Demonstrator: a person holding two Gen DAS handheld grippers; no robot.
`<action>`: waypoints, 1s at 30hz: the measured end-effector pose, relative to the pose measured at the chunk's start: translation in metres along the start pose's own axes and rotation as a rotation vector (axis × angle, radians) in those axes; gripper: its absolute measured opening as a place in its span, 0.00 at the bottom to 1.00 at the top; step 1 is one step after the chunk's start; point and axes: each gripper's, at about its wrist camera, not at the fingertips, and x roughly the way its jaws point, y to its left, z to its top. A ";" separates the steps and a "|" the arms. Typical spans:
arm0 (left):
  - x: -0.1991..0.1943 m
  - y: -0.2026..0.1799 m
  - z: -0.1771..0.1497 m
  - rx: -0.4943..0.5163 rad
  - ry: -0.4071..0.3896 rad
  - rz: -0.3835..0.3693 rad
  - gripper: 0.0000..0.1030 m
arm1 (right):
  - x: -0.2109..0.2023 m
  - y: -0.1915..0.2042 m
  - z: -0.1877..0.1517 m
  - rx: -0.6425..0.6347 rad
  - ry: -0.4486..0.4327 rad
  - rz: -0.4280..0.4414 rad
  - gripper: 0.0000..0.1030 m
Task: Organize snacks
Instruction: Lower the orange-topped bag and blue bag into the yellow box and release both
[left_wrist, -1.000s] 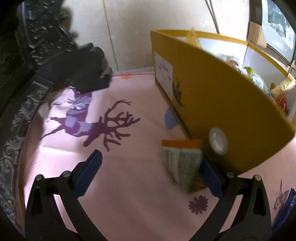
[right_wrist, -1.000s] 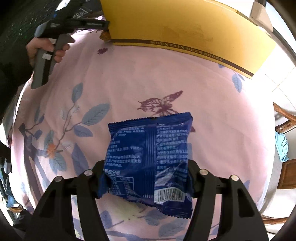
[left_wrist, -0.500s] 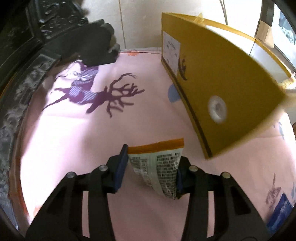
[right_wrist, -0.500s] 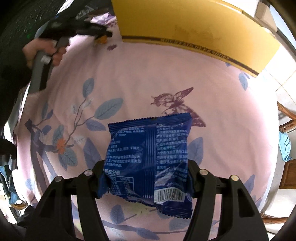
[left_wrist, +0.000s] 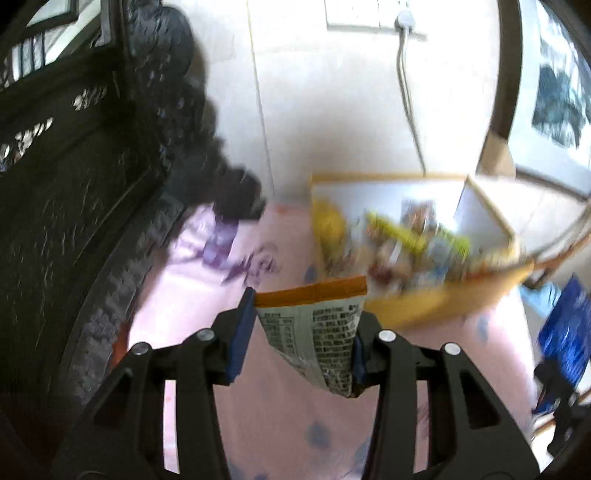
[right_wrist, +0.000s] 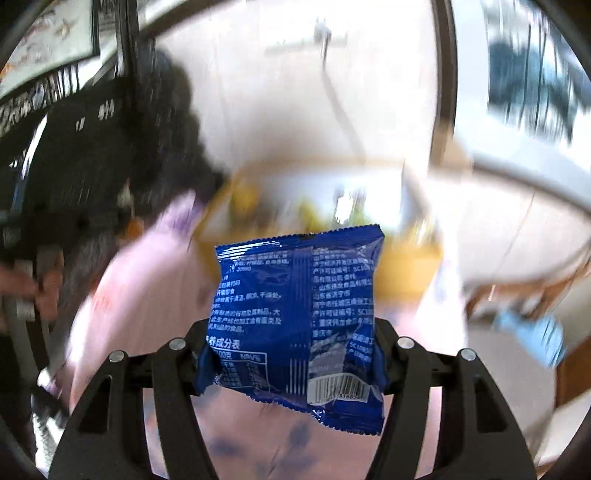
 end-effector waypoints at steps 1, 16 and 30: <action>0.005 -0.008 0.013 -0.014 -0.006 -0.031 0.44 | 0.006 -0.012 0.024 0.004 -0.042 -0.018 0.62; 0.105 -0.049 0.076 -0.027 0.071 -0.073 0.43 | 0.125 -0.089 0.106 0.137 0.070 -0.104 0.62; 0.010 -0.045 0.047 -0.019 -0.075 0.029 0.98 | 0.047 -0.064 0.073 0.042 0.018 -0.207 0.99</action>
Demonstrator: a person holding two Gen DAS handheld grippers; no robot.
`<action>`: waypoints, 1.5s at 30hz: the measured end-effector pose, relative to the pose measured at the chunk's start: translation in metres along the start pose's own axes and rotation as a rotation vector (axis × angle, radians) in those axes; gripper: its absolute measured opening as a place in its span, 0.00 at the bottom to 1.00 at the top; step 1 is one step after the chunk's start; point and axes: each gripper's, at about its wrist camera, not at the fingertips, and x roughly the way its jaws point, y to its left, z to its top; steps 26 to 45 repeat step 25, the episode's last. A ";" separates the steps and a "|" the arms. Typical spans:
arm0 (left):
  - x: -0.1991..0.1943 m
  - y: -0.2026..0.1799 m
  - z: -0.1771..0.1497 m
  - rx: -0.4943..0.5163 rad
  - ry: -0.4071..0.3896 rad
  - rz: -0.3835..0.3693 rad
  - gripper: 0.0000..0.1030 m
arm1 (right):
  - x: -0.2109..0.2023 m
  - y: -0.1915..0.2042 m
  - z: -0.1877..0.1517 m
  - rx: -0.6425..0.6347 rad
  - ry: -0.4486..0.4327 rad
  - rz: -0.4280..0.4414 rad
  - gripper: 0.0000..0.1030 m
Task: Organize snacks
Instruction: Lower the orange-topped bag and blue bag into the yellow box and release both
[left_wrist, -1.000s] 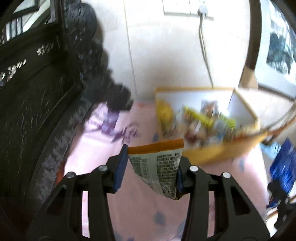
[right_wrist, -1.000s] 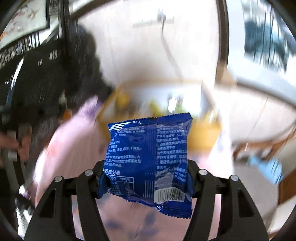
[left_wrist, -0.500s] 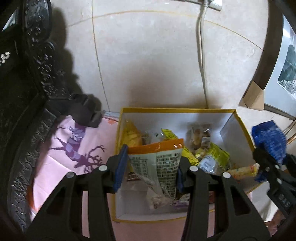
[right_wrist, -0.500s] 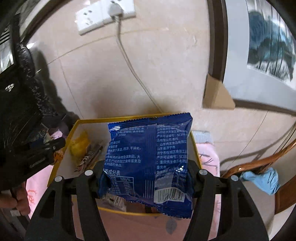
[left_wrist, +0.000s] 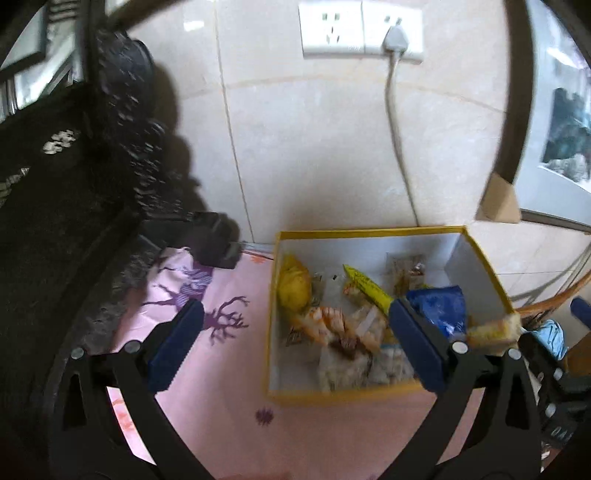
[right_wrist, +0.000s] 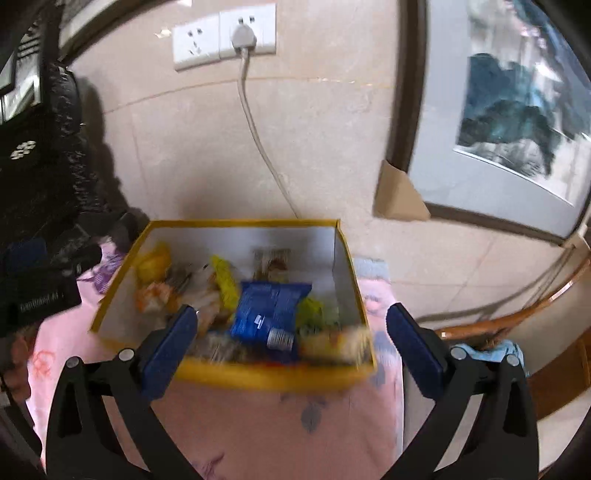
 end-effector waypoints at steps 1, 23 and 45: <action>-0.017 0.002 -0.005 -0.004 -0.003 -0.026 0.98 | -0.015 0.000 -0.009 0.009 0.001 -0.001 0.99; -0.162 0.002 -0.076 0.011 -0.070 -0.089 0.98 | -0.162 0.012 -0.091 0.074 -0.044 -0.026 0.99; -0.163 0.003 -0.080 0.016 -0.068 -0.083 0.98 | -0.166 0.015 -0.091 0.070 -0.050 -0.032 0.99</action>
